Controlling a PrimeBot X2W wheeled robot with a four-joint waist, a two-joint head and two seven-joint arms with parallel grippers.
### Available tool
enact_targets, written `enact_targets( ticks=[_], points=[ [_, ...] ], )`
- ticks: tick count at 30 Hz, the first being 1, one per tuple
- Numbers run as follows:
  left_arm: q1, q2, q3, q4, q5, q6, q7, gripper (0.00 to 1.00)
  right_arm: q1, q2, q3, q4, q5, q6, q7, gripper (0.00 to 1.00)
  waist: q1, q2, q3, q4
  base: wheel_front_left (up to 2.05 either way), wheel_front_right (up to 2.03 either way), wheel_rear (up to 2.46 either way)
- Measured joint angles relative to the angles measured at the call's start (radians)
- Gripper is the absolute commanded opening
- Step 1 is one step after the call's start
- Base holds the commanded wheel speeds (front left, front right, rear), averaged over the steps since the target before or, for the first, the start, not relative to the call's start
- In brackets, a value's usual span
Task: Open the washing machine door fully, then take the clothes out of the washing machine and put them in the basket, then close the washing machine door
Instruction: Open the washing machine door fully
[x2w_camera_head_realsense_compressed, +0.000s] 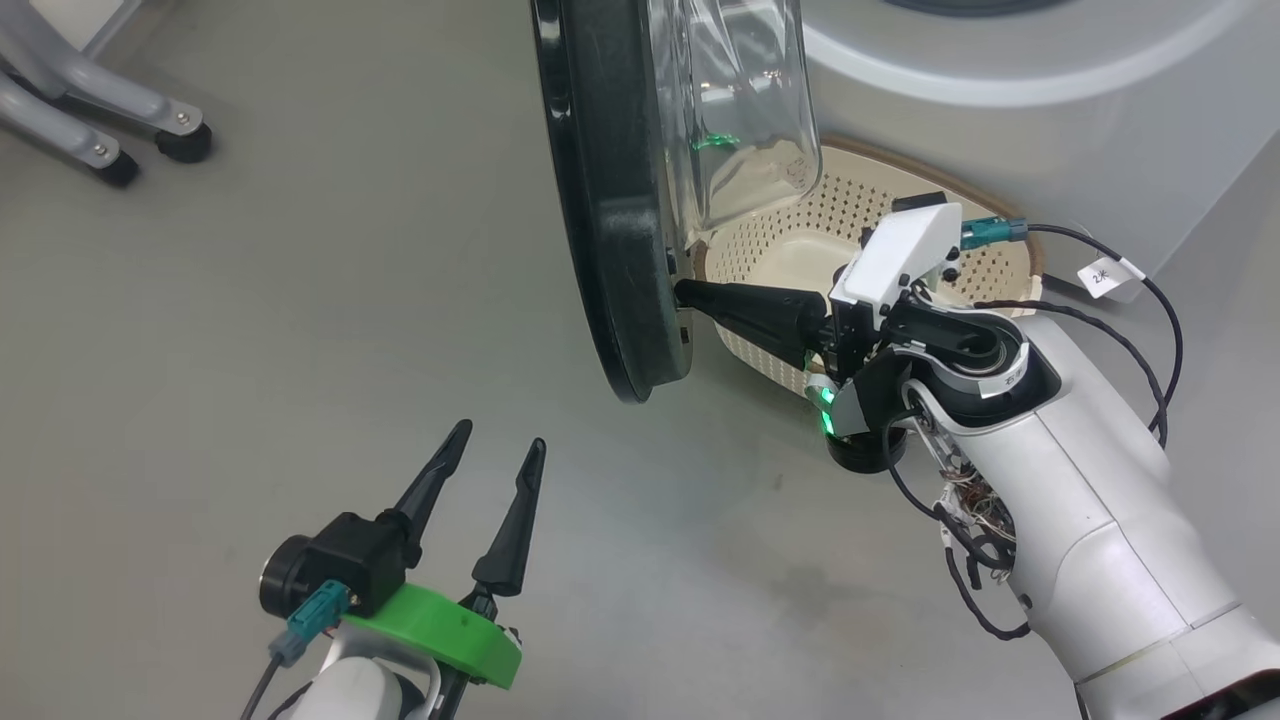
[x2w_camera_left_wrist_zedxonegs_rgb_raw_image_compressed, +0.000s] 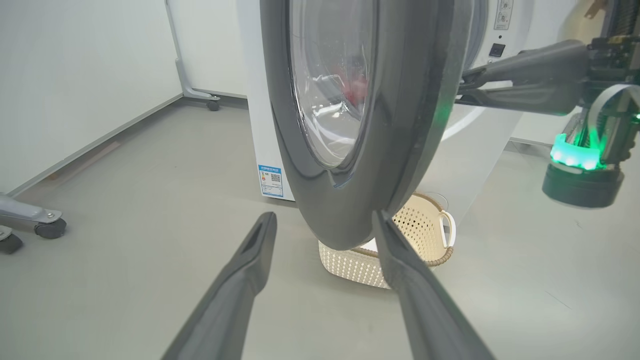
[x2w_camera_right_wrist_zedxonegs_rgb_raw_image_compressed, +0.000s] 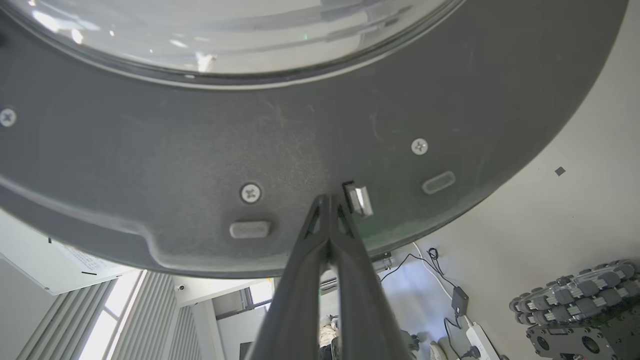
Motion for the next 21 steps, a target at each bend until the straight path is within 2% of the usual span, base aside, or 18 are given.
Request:
enact_targets(
  ticks=[3, 10, 18, 21],
  points=[
    [0.000, 0.000, 0.014, 0.000, 0.000, 0.000, 0.000, 1.00, 0.000, 0.001, 0.012, 0.006, -0.007, 0.005, -0.018, 0.00, 0.0000, 0.0000, -0.006, -0.010, 0.00, 0.00, 0.00],
    [0.003, 0.001, 0.067, -0.002, 0.014, 0.006, 0.000, 1.00, -0.001, -0.002, 0.048, 0.021, -0.156, 0.090, -0.084, 0.00, 0.0000, 0.0000, -0.038, -0.046, 0.00, 0.00, 0.00],
    [0.016, 0.002, 0.134, 0.003, 0.032, 0.006, 0.000, 1.00, 0.016, -0.090, 0.076, 0.022, -0.305, 0.194, -0.195, 0.00, 0.0000, 0.0000, -0.089, -0.114, 0.00, 0.00, 0.00],
    [0.035, 0.017, 0.155, 0.005, 0.047, 0.006, 0.000, 1.00, 0.043, -0.118, 0.094, 0.020, -0.377, 0.215, -0.257, 0.00, 0.0000, 0.0000, -0.111, -0.143, 0.00, 0.00, 0.00]
  ],
)
